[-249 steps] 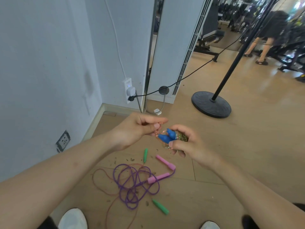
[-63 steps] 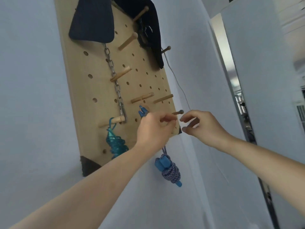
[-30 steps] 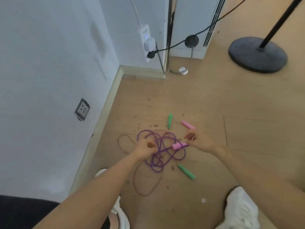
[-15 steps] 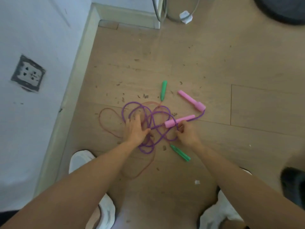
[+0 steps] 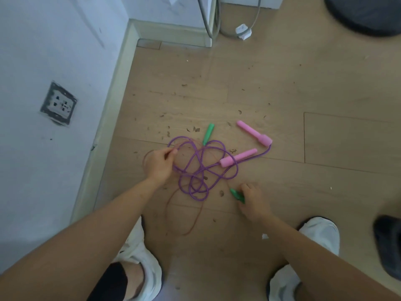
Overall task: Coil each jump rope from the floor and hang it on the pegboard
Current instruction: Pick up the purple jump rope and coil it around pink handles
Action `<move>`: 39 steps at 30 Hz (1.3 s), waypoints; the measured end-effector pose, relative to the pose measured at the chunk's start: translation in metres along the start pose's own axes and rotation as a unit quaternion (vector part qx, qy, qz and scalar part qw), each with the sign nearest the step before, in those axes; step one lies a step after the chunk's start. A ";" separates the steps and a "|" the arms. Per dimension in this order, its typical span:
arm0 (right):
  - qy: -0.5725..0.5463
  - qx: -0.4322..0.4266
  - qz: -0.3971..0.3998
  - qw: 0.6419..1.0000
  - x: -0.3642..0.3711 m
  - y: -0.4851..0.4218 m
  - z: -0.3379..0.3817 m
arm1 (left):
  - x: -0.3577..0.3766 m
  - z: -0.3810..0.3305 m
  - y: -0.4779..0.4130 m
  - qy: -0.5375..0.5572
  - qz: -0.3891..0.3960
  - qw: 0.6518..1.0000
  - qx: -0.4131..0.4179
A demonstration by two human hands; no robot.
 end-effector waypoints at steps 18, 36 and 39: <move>-0.171 0.061 -0.120 0.976 -0.153 0.015 0.040 | -0.127 -0.187 0.025 0.111 0.100 0.976 0.157; -0.270 -0.080 -0.064 0.958 -0.379 0.088 0.175 | -0.253 -0.352 0.139 0.212 0.147 0.909 0.327; -0.129 -0.152 -0.183 0.963 -0.412 0.096 0.174 | -0.253 -0.352 0.138 0.245 0.138 0.906 0.317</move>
Point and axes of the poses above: each hand's wrist, its own y-axis away from the middle knuckle, its own x-axis out of the palm, z = x × y, the point moved 9 cm from there along -y, towards the middle knuckle, and after that the axes turned 1 degree about -y, right-handed, at the moved point
